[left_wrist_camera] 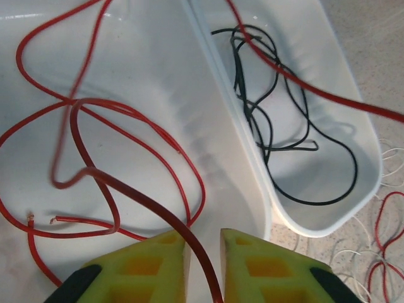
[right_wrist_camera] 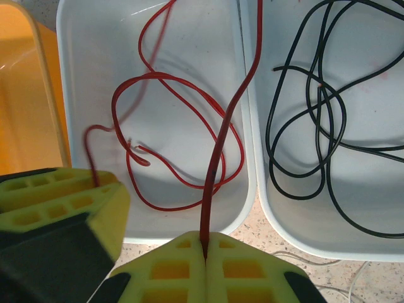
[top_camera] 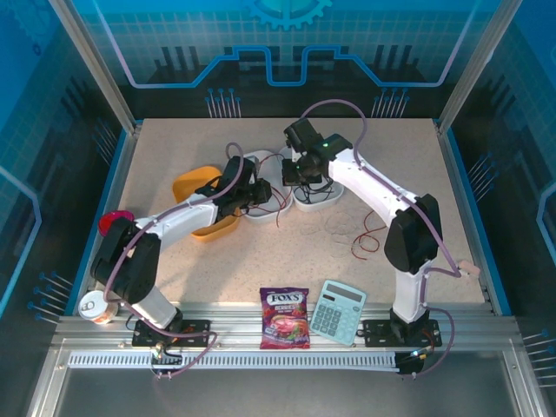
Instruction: Untangle the cables
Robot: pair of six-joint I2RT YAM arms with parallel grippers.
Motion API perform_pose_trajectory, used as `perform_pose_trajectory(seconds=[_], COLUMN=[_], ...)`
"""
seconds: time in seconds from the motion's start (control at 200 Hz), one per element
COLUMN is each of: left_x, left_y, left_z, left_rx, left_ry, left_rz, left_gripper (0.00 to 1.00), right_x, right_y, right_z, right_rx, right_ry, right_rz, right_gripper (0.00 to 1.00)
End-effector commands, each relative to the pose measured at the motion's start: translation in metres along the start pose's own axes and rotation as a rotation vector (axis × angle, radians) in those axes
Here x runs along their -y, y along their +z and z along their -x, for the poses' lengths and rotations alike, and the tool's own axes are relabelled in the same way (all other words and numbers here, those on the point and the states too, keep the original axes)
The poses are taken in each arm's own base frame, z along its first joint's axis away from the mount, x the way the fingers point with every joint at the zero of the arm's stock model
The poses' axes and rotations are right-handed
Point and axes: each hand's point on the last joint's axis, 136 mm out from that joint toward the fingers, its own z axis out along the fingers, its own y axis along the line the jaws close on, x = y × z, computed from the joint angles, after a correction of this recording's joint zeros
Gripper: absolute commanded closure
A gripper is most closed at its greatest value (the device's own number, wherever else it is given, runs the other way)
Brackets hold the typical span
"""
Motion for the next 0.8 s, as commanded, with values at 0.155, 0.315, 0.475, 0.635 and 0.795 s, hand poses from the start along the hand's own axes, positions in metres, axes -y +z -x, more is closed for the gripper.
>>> perform_pose_trajectory(seconds=[0.155,0.315,0.475,0.635,0.795], left_x=[0.003,0.005,0.009,0.012,0.007], left_y=[0.003,-0.009,-0.03,-0.046,-0.048], left_z=[0.013,0.017,0.027,0.036,0.036], left_rx=[0.039,0.066,0.115,0.162,0.167], left_ry=[-0.066,-0.079,-0.088,-0.094,-0.101], left_rz=[-0.022,-0.036,-0.064,-0.081,-0.075], left_gripper=[0.52,0.32,0.18,0.08,0.07], right_x=[-0.018,-0.023,-0.02,-0.024,-0.023], right_y=[-0.016,0.0,0.017,0.032,0.043], right_z=[-0.012,-0.007,-0.005,0.0,0.012], right_rx=[0.01,-0.003,-0.024,-0.02,-0.003], right_ry=[-0.004,0.001,0.004,0.023,0.027], right_rz=[0.042,0.046,0.009,0.019,-0.013], right_gripper=[1.0,1.0,1.0,1.0,1.0])
